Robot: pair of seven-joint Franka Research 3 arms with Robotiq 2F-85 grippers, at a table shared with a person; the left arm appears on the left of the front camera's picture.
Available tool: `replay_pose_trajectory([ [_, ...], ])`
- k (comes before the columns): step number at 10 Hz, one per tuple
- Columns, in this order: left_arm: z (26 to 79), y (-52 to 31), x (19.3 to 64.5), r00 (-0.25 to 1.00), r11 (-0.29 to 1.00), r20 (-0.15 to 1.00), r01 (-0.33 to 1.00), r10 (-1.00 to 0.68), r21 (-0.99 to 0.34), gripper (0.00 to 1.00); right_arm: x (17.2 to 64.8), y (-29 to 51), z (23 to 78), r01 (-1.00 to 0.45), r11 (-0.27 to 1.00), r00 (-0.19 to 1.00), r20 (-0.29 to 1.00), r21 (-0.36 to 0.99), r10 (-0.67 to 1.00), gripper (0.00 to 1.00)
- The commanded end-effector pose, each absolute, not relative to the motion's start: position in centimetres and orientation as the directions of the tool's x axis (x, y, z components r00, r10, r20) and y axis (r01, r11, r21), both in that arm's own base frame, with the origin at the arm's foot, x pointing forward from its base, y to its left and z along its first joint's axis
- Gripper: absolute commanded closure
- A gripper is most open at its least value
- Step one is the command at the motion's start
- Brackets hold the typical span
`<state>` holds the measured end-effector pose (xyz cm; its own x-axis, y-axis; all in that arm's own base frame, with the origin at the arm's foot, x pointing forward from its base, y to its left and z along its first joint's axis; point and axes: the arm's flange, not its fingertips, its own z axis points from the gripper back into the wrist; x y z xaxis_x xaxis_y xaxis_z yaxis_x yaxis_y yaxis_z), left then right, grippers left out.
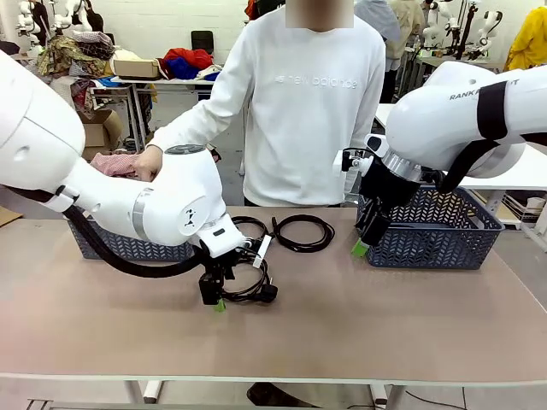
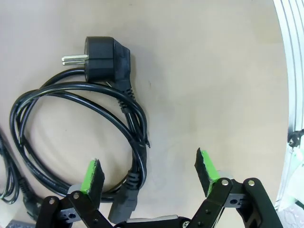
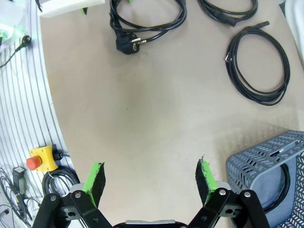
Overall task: Organize the cables according to human instructions.
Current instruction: Pick up a bundle of cables and place it in the basket indicated by the human.
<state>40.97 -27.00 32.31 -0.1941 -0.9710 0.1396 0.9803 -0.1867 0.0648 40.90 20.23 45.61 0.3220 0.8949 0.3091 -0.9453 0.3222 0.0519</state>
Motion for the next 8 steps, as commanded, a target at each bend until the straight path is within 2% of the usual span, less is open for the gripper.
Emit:
replay_pose_trajectory([
  [1, 32.01, -27.57, 41.64, -0.199, -0.192, 0.12, 0.979, -0.973, 0.064, 0.0, 41.11, 20.41, 45.88, -0.945, 0.324, 0.322, 0.311, 0.045, 0.894, 0.0],
  [8, 31.66, -27.85, 41.88, -0.202, -0.205, 0.132, 0.979, -0.971, -0.007, 0.0, 41.11, 20.41, 45.88, -0.945, 0.324, 0.322, 0.311, 0.045, 0.894, 0.0],
])
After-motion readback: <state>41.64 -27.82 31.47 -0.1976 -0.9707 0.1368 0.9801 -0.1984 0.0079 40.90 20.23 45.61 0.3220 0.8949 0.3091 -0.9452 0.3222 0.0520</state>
